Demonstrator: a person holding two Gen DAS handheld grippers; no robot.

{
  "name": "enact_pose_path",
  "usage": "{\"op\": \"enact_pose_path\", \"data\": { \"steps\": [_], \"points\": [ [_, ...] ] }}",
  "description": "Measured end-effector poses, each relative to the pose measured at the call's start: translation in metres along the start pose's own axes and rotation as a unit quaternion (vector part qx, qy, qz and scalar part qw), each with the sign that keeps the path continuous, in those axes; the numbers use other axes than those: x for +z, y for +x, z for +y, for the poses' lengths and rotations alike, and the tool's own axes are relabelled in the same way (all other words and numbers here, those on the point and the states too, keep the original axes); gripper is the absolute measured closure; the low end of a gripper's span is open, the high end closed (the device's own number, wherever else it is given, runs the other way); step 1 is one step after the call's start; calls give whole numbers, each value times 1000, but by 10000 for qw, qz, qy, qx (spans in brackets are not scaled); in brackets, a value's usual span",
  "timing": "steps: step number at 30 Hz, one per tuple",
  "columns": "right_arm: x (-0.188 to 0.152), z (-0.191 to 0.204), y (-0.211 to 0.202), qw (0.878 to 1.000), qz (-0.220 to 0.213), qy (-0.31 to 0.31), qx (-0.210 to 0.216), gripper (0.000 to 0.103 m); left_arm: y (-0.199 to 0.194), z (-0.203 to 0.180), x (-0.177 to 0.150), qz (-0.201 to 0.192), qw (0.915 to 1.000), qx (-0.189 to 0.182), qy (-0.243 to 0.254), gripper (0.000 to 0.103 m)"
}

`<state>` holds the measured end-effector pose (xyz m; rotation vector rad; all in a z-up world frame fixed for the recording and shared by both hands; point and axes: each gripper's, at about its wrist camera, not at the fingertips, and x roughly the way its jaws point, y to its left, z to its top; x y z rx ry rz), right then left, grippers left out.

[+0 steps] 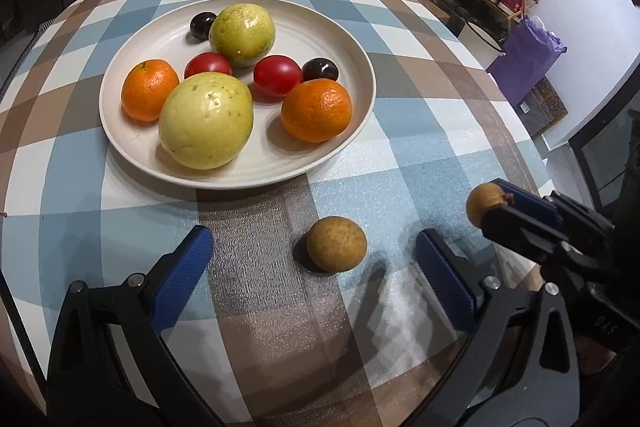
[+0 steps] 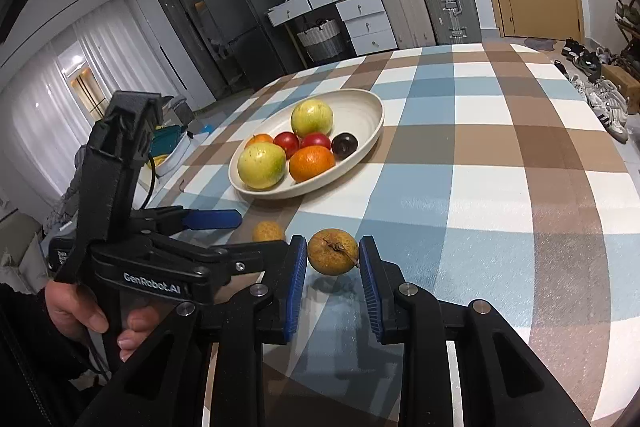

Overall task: Organize fruits
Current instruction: 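Carry both kiwis in both grippers over the cream plate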

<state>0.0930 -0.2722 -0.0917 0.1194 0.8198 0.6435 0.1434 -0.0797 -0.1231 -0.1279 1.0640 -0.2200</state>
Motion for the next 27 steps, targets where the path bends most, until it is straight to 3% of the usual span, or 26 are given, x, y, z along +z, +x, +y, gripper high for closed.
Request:
{"op": "enact_pose_path", "data": {
  "steps": [4,7,13,14,17,27],
  "points": [
    [1,-1,-1,10000,-25,5,-1,76,-2,1,0,-62,9998,202,-10,21],
    [1,-3,-2,10000,-45,28,-12,76,-4,5,1,-77,9999,113,-102,29],
    [2,-3,-6,10000,-90,20,-26,76,-6,-3,-4,24,9995,-260,174,74],
    [2,-2,-7,9999,-94,13,-35,76,-6,-6,-5,39,9993,-297,214,77],
    [2,0,-8,9999,-98,8,-46,76,-8,-8,-9,41,9984,-504,234,77],
    [13,8,-3,9999,-53,-53,-72,76,-28,2,-3,-141,9980,-609,107,77]
  ]
}}
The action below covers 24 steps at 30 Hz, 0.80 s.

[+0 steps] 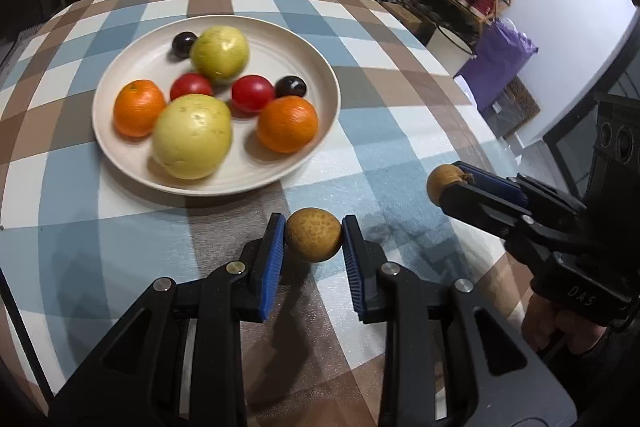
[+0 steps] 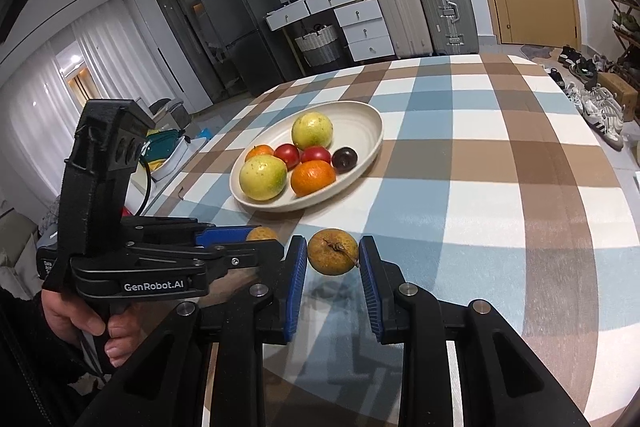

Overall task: Organize fruits
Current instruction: 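Carry both kiwis in both grippers over the cream plate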

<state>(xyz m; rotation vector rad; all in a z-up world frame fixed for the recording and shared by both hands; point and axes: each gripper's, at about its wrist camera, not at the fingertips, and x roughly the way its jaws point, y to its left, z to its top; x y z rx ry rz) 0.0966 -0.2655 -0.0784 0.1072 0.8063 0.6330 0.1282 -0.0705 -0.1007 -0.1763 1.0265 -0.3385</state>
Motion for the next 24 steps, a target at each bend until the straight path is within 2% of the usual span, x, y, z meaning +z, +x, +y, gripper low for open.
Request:
{"op": "enact_pose_path", "data": {
  "steps": [14,24],
  "points": [
    [43,23,27,9995,24,-261,165,76,-38,32,34,-383,9989,-125,-244,77],
    [71,21,46,9996,-35,-199,207,76,-45,58,69,-547,9979,16,-353,77]
  ]
}}
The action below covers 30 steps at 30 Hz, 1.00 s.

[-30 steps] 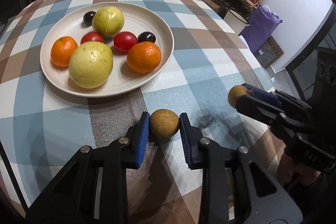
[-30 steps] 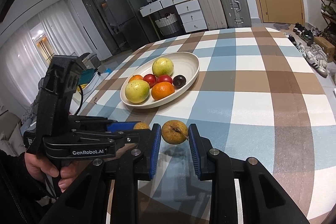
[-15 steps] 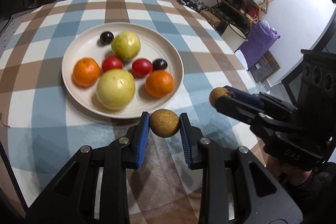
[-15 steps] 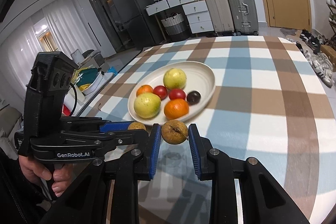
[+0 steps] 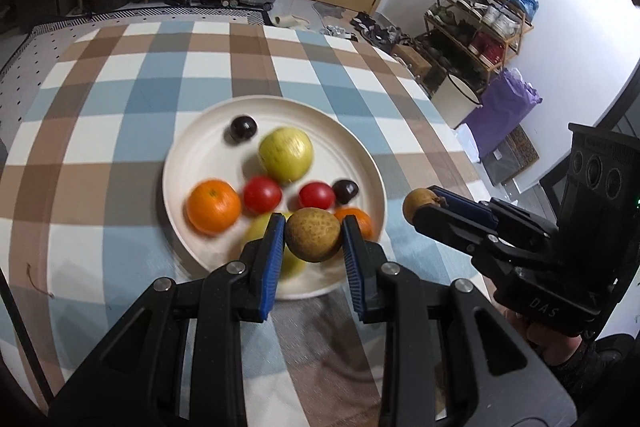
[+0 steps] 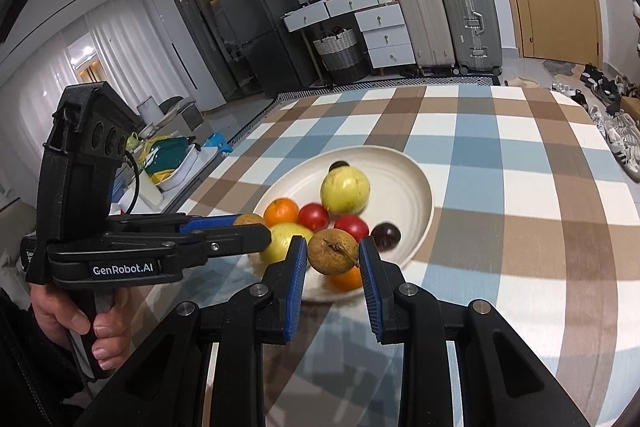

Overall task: Organize fruits
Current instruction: 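Carry both kiwis in both grippers over the cream plate, then lower both kiwis onto the plate and open both grippers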

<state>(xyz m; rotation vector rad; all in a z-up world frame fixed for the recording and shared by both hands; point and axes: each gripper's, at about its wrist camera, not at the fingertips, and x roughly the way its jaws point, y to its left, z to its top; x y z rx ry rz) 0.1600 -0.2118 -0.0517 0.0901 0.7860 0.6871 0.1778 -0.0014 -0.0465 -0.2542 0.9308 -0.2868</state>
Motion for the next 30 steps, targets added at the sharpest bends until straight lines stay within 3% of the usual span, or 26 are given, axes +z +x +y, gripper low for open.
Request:
{"op": "enact_pose_path", "data": {
  "steps": [15,30],
  "points": [
    [31,-9,30,10000,39,52,15,76,28,27,36,-3,9997,193,-133,77],
    [40,-17,57,9998,169,115,-18,76,55,38,43,114,9994,285,-178,77]
  ]
}}
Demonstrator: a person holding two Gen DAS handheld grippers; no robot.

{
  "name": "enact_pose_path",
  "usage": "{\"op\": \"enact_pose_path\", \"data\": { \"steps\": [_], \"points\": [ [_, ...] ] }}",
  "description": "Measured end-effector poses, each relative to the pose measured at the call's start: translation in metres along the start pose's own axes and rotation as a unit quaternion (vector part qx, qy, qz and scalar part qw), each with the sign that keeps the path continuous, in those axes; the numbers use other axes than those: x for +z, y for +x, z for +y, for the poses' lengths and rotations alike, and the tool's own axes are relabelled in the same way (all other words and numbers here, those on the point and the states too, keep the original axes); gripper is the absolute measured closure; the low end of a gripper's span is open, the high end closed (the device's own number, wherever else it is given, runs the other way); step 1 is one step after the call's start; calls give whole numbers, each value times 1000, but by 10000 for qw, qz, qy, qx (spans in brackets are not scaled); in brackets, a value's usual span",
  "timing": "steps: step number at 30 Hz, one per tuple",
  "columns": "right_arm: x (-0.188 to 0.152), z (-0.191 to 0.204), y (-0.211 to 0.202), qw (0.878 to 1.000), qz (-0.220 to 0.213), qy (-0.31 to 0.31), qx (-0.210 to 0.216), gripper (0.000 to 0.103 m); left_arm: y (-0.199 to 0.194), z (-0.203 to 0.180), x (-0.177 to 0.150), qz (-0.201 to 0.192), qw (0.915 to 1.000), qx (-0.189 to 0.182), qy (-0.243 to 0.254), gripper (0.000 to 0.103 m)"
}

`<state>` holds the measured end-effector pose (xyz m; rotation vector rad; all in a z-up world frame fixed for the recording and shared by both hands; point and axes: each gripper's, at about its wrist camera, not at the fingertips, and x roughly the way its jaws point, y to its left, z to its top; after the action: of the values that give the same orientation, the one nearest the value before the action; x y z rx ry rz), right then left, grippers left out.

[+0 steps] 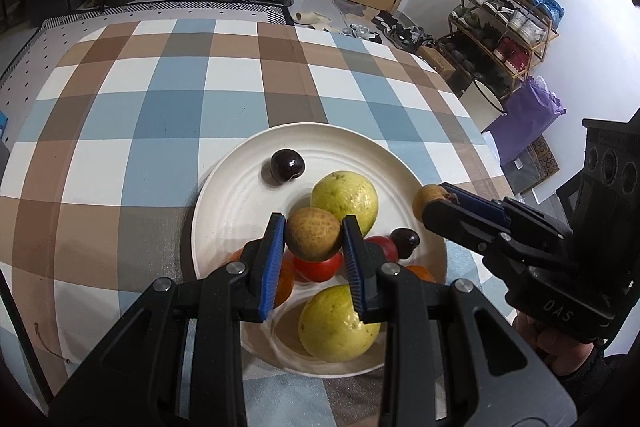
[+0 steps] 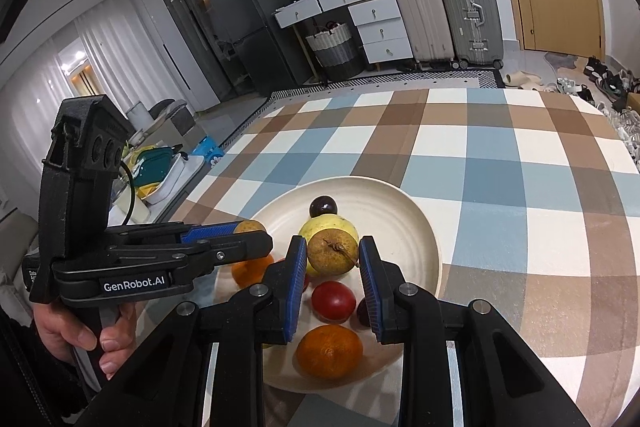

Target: Organize fruits

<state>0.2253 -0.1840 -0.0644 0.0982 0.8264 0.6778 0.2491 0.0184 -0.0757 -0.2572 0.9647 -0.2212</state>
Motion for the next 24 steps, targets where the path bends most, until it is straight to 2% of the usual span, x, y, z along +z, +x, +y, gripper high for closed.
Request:
{"op": "enact_pose_path", "data": {
  "steps": [14,20,24],
  "points": [
    [-1,-5,12,9997,144,27,-171,75,8,2,1,19,10000,47,-41,77],
    [-1,-8,-2,9998,-92,99,-118,60,0,-1,0,-83,10000,20,-25,77],
    [0,-4,-12,9997,-201,58,-143,60,-12,-3,-1,-170,9998,39,-34,76]
  ]
}}
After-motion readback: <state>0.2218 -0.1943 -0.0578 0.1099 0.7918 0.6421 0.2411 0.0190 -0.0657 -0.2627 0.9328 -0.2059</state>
